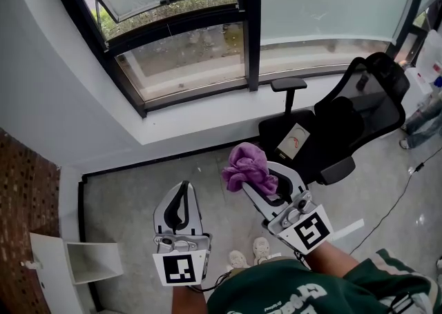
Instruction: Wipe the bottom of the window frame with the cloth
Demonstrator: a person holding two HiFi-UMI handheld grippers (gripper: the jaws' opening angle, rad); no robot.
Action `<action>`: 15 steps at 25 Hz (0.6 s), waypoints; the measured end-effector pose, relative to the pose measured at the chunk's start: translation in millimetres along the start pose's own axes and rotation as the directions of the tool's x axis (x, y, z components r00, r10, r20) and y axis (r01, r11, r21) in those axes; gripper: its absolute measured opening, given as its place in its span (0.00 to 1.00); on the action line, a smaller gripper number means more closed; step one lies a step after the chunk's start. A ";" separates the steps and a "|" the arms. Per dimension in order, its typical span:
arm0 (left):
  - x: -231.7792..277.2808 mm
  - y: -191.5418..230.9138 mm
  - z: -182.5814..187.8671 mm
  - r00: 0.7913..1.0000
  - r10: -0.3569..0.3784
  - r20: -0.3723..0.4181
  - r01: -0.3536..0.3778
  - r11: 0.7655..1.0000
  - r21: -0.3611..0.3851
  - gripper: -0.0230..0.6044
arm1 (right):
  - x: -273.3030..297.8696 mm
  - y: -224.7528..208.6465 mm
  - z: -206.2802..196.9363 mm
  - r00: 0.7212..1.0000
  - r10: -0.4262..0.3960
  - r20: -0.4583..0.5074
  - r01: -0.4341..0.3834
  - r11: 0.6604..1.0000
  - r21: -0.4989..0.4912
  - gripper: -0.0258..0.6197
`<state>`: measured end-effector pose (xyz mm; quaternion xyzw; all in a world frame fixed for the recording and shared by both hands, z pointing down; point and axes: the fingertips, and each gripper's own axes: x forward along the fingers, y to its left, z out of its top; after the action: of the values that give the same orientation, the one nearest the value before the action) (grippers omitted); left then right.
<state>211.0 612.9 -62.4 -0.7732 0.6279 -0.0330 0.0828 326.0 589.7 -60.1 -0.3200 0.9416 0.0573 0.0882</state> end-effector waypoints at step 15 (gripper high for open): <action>14.6 4.6 12.4 0.999 0.028 0.038 -0.029 0.999 0.039 0.05 | 6.4 -21.1 -2.9 1.000 0.010 0.018 -0.010 1.000 0.016 0.27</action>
<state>211.5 598.8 -76.1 -0.7629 0.6364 -0.0299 0.1104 333.6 568.7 -59.6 -0.3142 0.9427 0.0529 0.0992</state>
